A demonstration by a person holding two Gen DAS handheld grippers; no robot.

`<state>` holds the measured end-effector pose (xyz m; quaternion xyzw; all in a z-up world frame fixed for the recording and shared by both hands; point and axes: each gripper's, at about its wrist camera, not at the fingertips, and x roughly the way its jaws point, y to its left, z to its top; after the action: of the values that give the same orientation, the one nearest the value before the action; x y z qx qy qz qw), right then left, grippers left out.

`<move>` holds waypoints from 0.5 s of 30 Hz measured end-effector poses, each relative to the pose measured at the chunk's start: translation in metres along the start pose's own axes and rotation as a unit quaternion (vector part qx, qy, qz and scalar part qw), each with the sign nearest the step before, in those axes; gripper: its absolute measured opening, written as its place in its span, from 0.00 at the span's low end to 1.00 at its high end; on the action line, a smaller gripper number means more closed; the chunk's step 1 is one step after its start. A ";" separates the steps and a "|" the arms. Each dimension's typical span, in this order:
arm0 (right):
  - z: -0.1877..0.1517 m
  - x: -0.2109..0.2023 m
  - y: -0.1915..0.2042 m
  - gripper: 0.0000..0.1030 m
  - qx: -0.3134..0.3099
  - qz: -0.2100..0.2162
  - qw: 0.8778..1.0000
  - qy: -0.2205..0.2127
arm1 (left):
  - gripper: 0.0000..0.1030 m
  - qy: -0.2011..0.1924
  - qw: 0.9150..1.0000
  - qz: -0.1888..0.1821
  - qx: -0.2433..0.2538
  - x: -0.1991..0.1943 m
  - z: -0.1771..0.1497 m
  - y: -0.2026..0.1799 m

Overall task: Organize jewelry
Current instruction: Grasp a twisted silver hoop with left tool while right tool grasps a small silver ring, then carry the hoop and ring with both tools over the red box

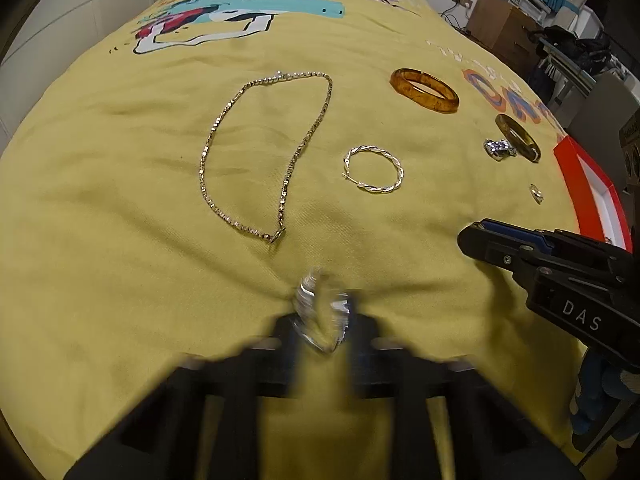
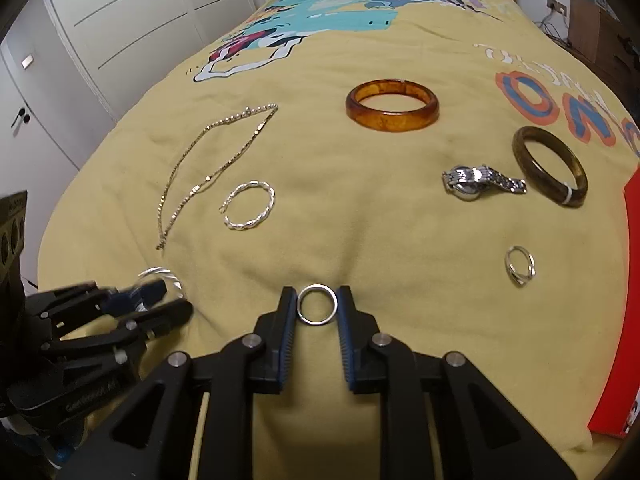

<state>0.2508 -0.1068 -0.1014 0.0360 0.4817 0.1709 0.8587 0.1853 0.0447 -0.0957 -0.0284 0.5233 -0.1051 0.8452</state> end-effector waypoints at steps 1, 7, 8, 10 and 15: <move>0.000 -0.002 0.000 0.18 0.002 0.001 1.000 -0.002 | 0.07 0.000 1.000 -0.003 -0.004 -0.002 0.000 0.002; -0.009 -0.027 0.004 0.18 0.007 0.000 1.000 -0.014 | 0.04 0.003 1.000 -0.022 -0.022 -0.012 -0.010 0.006; -0.010 -0.030 0.005 0.18 0.007 -0.001 1.000 -0.015 | 0.04 0.003 0.999 -0.023 -0.024 -0.014 -0.012 0.007; -0.015 -0.038 0.006 0.18 0.008 -0.003 1.000 -0.019 | 0.04 0.002 0.999 -0.030 -0.029 -0.018 -0.016 0.008; -0.023 -0.056 0.005 0.18 0.012 -0.007 0.999 -0.029 | 0.04 -0.006 0.998 -0.047 -0.031 -0.031 -0.023 0.005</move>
<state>0.2035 -0.1232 -0.0665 0.0476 0.4591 0.1583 0.8729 0.1521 0.0573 -0.0795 -0.0797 0.5194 -0.1282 0.8411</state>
